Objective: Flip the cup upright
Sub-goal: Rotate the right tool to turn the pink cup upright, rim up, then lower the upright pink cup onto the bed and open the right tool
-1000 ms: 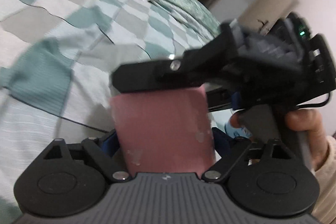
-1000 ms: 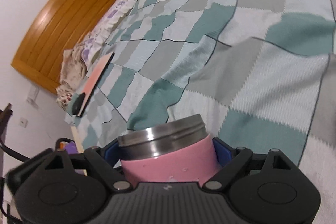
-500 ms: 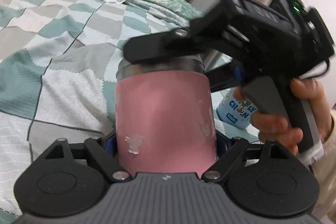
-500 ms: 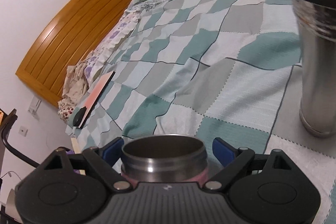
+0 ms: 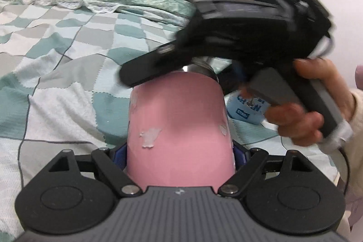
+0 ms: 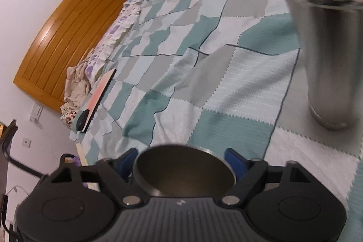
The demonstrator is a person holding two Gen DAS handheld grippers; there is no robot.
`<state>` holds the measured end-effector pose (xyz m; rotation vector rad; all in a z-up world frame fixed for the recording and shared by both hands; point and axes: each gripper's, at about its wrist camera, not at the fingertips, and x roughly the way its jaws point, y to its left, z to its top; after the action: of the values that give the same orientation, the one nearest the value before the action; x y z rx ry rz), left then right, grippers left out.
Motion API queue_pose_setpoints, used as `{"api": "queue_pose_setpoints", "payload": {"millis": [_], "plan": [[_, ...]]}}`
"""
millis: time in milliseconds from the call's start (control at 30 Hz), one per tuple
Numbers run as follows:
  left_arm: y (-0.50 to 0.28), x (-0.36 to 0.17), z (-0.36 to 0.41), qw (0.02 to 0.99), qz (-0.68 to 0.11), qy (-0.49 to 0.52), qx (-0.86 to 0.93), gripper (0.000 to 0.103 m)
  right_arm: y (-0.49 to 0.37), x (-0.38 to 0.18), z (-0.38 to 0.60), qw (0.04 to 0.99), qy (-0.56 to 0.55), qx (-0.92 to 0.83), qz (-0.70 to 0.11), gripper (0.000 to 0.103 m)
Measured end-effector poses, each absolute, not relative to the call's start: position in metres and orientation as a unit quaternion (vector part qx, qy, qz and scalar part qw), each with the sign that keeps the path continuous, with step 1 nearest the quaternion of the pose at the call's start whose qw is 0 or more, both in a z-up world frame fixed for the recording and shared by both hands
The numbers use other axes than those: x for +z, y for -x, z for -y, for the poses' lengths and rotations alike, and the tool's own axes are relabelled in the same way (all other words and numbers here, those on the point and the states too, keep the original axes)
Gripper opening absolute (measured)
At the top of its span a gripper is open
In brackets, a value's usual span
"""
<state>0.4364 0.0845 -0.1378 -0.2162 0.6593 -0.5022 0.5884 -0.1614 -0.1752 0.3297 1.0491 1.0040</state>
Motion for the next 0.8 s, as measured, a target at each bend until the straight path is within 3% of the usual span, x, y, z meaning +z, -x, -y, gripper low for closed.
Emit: {"api": "queue_pose_setpoints", "payload": {"millis": [67,133,333,600,800], "plan": [[-0.438,-0.137,-0.086,0.909,-0.321,0.111,-0.240,0.086,-0.584,-0.174,0.166,0.734,-0.152,0.465,-0.471,0.095],[-0.435,-0.135,-0.084,0.914,-0.316,0.103,-0.231,0.086,-0.585,-0.176,0.167,0.734,-0.153,0.462,-0.473,0.084],[-0.424,-0.133,-0.087,0.920,-0.310,0.105,-0.215,0.086,-0.582,-0.180,0.165,0.726,-0.170,0.471,-0.472,0.083],[-0.441,-0.106,-0.091,0.935,-0.296,0.092,-0.174,0.087,-0.525,-0.131,0.136,0.848,-0.002,0.455,-0.271,0.083],[-0.449,-0.107,-0.096,0.940,-0.308,0.082,-0.124,0.096,-0.515,-0.124,0.117,0.875,0.043,0.432,-0.215,0.083]]}}
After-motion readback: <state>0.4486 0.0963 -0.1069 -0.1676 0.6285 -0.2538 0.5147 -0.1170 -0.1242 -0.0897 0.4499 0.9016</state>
